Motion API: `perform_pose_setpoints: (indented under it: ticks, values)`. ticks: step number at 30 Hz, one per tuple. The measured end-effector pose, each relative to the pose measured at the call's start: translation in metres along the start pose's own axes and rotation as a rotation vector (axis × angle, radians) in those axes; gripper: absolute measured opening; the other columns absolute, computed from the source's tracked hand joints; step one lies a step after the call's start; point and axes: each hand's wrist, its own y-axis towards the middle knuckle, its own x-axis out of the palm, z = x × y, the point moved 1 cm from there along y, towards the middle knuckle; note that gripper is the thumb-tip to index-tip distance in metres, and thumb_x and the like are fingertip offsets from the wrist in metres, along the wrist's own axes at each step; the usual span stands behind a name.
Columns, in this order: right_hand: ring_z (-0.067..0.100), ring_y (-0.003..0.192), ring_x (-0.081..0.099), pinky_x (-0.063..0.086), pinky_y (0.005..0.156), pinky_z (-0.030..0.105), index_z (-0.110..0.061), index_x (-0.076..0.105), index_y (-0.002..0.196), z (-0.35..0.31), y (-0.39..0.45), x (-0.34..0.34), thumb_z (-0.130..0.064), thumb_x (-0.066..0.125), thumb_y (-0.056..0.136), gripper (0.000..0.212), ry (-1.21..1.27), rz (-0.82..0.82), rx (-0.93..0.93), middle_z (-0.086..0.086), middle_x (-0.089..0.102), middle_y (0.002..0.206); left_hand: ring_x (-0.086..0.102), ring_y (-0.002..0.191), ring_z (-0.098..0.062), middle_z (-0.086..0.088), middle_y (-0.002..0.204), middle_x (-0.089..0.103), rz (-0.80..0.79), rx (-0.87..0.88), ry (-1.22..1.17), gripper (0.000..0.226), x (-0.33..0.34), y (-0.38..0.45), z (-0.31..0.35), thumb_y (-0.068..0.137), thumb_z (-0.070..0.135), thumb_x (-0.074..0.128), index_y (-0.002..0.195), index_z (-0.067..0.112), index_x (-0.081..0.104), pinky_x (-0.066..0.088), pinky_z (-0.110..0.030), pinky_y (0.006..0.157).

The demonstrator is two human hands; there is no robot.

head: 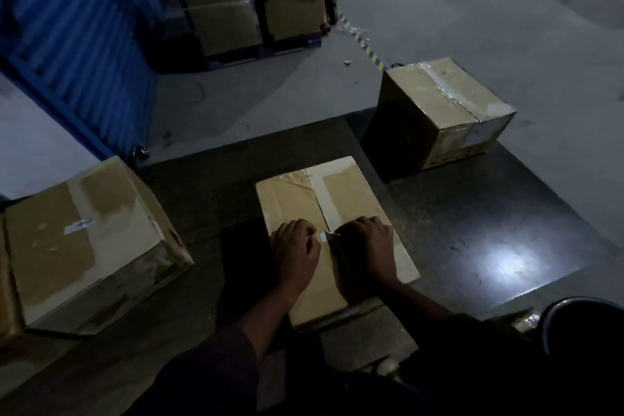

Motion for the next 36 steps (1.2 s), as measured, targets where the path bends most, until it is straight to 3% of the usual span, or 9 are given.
perform_pose_setpoints:
  ticks: [6, 10, 16, 23, 26, 30, 33, 36]
  values:
    - [0.016, 0.088, 0.053, 0.016, 0.070, 0.028, -0.033, 0.070, 0.089, 0.004, -0.001, 0.001, -0.047, 0.044, 0.081, 0.031, 0.027, -0.001, -0.020, -0.010, 0.066, 0.088, 0.057, 0.086, -0.028, 0.000, 0.089, 0.064, 0.043, -0.011, -0.036, 0.020, 0.000, 0.000, 0.003, 0.083, 0.023, 0.042, 0.087, 0.023, 0.061, 0.045, -0.043, 0.076]
    - [0.017, 0.090, 0.053, 0.022, 0.072, 0.031, -0.032, 0.070, 0.093, 0.006, -0.002, 0.003, -0.027, 0.063, 0.084, 0.012, 0.065, -0.010, -0.022, -0.009, 0.067, 0.092, 0.057, 0.086, -0.027, 0.001, 0.090, 0.064, 0.034, -0.022, -0.048, 0.021, 0.000, 0.001, 0.004, 0.084, 0.022, 0.041, 0.087, 0.023, 0.061, 0.044, -0.041, 0.077]
    - [0.014, 0.087, 0.051, 0.026, 0.069, 0.032, -0.035, 0.068, 0.091, 0.007, -0.006, 0.004, -0.021, 0.070, 0.081, 0.017, 0.075, -0.013, -0.047, -0.013, 0.063, 0.088, 0.057, 0.087, -0.026, 0.001, 0.090, 0.065, 0.046, -0.025, -0.052, 0.021, -0.002, 0.001, 0.004, 0.083, 0.022, 0.041, 0.087, 0.023, 0.062, 0.044, -0.041, 0.077]
    - [0.012, 0.086, 0.055, 0.049, 0.073, 0.043, -0.033, 0.065, 0.094, 0.014, -0.016, 0.002, -0.015, 0.065, 0.083, 0.021, 0.295, 0.078, 0.000, -0.013, 0.065, 0.093, 0.056, 0.088, -0.025, 0.002, 0.091, 0.064, 0.022, -0.045, -0.037, 0.023, -0.003, -0.001, 0.005, 0.086, 0.023, 0.038, 0.088, 0.025, 0.061, 0.044, -0.041, 0.079]
    - [0.005, 0.088, 0.064, 0.057, 0.077, 0.035, -0.029, 0.066, 0.101, 0.012, -0.018, -0.004, -0.026, 0.067, 0.088, 0.014, 0.478, 0.104, 0.103, -0.008, 0.067, 0.095, 0.057, 0.089, -0.026, 0.000, 0.092, 0.065, 0.007, -0.052, -0.035, 0.020, -0.004, 0.001, 0.007, 0.088, 0.019, 0.043, 0.090, 0.024, 0.063, 0.045, -0.042, 0.080]
    - [0.007, 0.078, 0.069, 0.055, 0.066, 0.025, -0.024, 0.062, 0.121, 0.011, -0.026, -0.017, -0.029, 0.070, 0.089, 0.034, 0.641, 0.115, 0.212, -0.005, 0.071, 0.083, 0.058, 0.092, -0.026, 0.000, 0.094, 0.066, -0.023, -0.095, -0.025, 0.016, -0.002, 0.003, 0.008, 0.088, 0.010, 0.055, 0.089, 0.024, 0.063, 0.045, -0.042, 0.082]
    - [0.007, 0.082, 0.069, 0.052, 0.067, 0.023, -0.023, 0.068, 0.108, 0.016, -0.034, -0.029, -0.033, 0.073, 0.084, 0.026, 0.797, 0.146, 0.355, -0.004, 0.072, 0.088, 0.058, 0.095, -0.022, 0.004, 0.095, 0.066, -0.043, -0.144, -0.050, 0.015, -0.004, 0.008, 0.017, 0.091, 0.014, 0.054, 0.089, 0.026, 0.063, 0.044, -0.038, 0.081]
    - [0.014, 0.079, 0.070, 0.055, 0.068, 0.035, -0.025, 0.074, 0.089, 0.025, -0.043, -0.042, -0.028, 0.072, 0.087, 0.005, 0.859, 0.207, 0.459, -0.003, 0.074, 0.086, 0.054, 0.097, -0.015, 0.008, 0.098, 0.065, -0.081, -0.076, -0.139, 0.016, -0.003, 0.011, 0.047, 0.096, 0.018, 0.052, 0.095, 0.028, 0.065, 0.042, -0.032, 0.080]
